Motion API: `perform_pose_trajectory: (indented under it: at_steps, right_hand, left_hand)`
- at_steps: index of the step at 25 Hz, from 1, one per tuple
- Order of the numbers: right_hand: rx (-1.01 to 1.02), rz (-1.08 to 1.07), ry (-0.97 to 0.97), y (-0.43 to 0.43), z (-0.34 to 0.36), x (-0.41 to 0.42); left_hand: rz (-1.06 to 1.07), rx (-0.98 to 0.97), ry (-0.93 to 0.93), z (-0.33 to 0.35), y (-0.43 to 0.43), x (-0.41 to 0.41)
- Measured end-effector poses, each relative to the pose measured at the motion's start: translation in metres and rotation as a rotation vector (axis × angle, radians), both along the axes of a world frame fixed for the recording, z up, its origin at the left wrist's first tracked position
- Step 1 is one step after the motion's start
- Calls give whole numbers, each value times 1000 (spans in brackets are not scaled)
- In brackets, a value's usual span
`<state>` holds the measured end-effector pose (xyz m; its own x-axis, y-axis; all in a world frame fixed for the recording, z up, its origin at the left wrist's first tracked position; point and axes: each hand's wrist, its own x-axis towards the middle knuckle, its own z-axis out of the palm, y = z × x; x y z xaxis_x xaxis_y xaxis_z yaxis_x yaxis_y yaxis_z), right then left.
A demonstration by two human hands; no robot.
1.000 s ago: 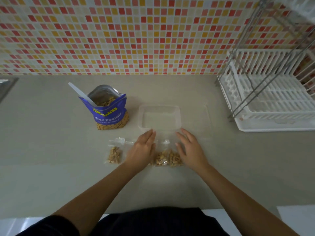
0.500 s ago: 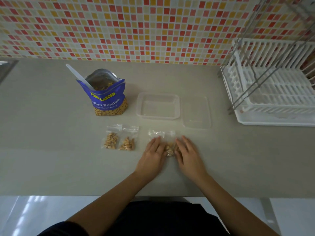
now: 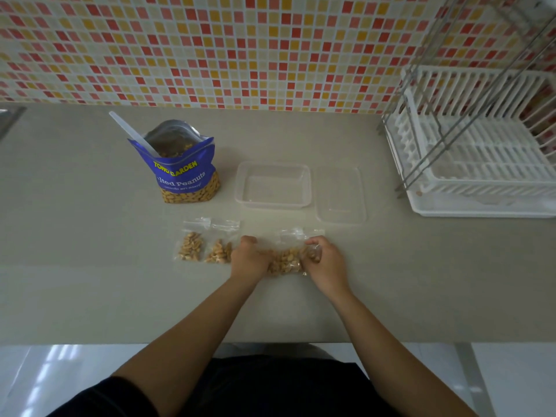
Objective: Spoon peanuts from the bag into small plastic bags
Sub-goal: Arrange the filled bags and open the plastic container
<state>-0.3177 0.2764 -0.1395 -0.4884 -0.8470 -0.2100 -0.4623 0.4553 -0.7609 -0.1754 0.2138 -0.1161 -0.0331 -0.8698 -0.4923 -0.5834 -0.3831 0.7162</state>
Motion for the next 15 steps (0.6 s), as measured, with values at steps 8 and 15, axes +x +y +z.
perform_pose_trajectory:
  at_steps: [8,15]
  right_hand:
    - [-13,-66,-97,-7,4,7]
    - [-244,-197,-503,2,3,9]
  left_hand:
    - [6,62,194,0,-1,-4]
    - [55,114,475,7,5,-9]
